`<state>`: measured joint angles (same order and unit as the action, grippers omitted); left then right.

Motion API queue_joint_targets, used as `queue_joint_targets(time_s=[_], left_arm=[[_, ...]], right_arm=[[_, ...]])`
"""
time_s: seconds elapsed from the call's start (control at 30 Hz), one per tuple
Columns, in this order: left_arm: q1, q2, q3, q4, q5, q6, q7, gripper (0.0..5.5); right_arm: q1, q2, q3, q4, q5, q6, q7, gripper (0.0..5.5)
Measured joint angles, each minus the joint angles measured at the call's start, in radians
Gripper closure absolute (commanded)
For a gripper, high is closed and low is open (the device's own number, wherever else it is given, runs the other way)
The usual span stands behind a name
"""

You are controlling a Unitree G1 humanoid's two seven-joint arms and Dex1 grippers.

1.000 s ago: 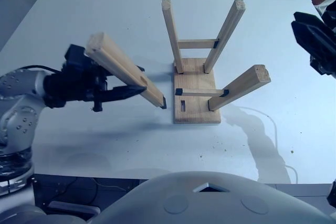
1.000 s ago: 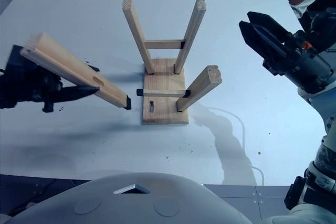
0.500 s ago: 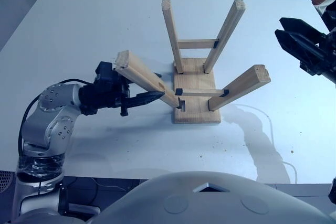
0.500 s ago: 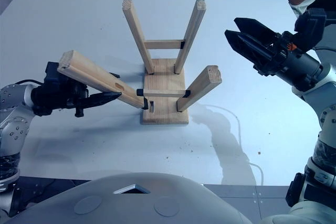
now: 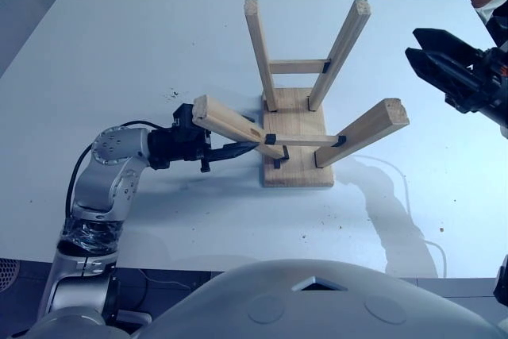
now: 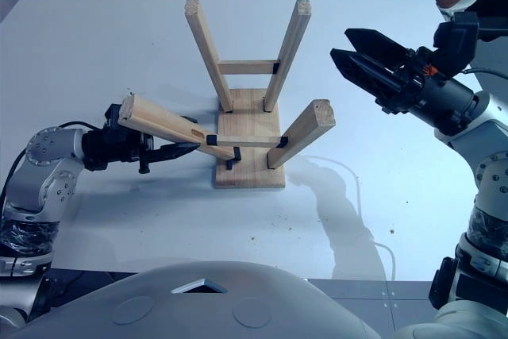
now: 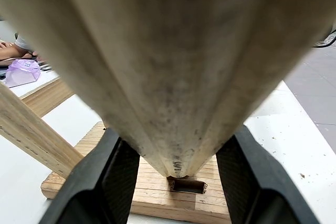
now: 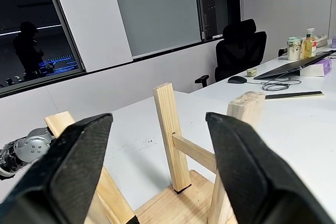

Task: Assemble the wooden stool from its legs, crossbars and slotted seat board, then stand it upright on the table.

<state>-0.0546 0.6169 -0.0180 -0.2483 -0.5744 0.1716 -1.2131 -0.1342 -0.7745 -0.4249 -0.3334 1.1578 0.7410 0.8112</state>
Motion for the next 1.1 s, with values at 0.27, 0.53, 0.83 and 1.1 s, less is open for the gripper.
queue_joint_targets(time_s=[0.27, 0.53, 0.83, 1.1], left_arm=[[0.007, 0.084, -0.007, -0.045, -0.008, -0.002, -0.061, 3.41], [-0.022, 0.124, -0.006, -0.024, -0.015, 0.005, -0.083, 3.41], [-0.071, 0.163, -0.011, 0.013, 0.005, 0.012, -0.103, 3.41], [-0.145, 0.183, -0.075, 0.023, 0.047, 0.104, -0.103, 3.41]], right_arm=[[0.002, 0.012, 0.001, -0.011, -0.011, -0.002, -0.001, 2.22], [0.036, 0.03, 0.001, -0.048, -0.032, -0.008, -0.014, 2.22], [0.072, 0.058, 0.002, -0.083, -0.059, -0.029, -0.028, 2.22], [0.091, 0.065, 0.021, -0.116, -0.078, -0.037, -0.032, 2.22]])
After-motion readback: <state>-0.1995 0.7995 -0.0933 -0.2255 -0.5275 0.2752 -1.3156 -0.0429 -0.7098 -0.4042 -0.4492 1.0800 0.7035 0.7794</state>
